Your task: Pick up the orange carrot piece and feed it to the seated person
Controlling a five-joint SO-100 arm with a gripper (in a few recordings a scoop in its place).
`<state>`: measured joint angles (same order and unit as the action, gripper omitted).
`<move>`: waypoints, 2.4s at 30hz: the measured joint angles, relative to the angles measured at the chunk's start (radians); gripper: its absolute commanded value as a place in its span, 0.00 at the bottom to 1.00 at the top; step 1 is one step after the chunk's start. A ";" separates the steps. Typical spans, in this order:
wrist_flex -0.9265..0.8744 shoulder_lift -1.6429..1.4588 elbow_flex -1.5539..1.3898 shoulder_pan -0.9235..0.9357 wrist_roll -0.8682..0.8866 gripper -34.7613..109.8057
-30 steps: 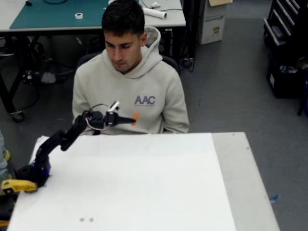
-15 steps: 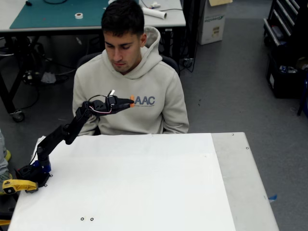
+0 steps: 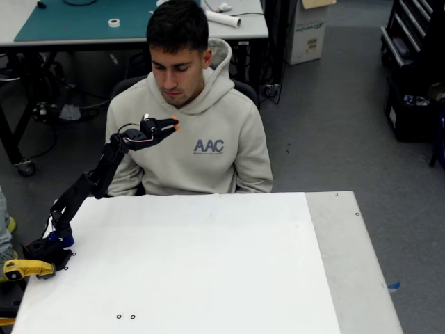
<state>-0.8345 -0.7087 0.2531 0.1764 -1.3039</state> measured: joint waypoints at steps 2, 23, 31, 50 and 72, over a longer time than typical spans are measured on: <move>0.097 0.046 0.000 0.005 0.000 0.23; 0.649 0.187 0.000 -0.095 -0.003 0.23; 0.649 0.187 0.000 -0.101 -0.003 0.23; 0.649 0.193 0.000 -0.095 -0.003 0.23; 0.649 0.195 0.000 -0.057 -0.003 0.39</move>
<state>-0.1856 -0.5139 0.2531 0.1197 -1.3070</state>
